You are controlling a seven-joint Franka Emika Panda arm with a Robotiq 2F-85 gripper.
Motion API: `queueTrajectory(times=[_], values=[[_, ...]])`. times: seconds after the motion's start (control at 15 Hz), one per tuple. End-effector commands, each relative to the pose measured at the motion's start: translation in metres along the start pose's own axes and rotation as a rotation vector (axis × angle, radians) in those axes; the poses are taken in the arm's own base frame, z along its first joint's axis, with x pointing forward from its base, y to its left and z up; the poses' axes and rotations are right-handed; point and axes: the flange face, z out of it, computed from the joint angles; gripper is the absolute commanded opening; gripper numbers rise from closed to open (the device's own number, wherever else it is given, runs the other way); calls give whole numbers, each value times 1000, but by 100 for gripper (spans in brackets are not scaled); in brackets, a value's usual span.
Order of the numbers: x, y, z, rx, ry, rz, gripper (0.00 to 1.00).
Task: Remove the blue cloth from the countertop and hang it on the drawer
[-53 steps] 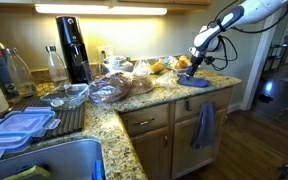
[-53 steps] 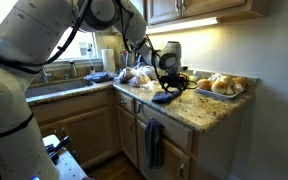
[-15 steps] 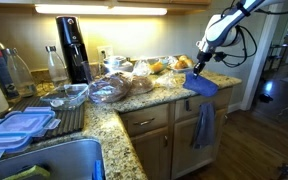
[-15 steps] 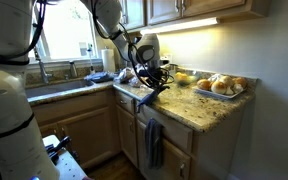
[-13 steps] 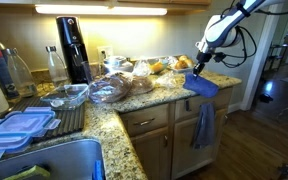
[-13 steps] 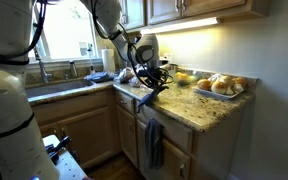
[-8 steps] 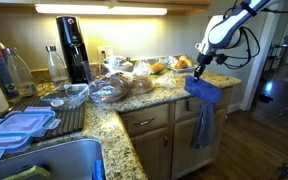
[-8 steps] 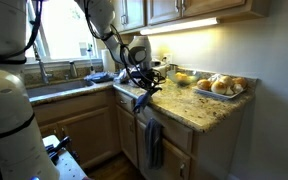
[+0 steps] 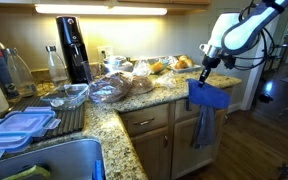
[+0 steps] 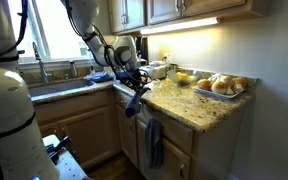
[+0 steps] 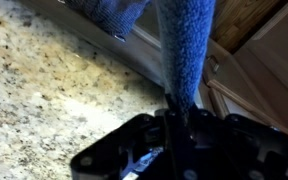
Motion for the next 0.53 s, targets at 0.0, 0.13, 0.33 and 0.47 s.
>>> queueTrajectory(times=[0.0,0.13,0.33,0.47], values=[[-24,-14,-15,-73,32,-1,7],[-12,-11,-3,-49,4,-11,10],[-15,-11,-4,-56,5,-9,10],[-14,-11,-5,-56,6,-9,10]])
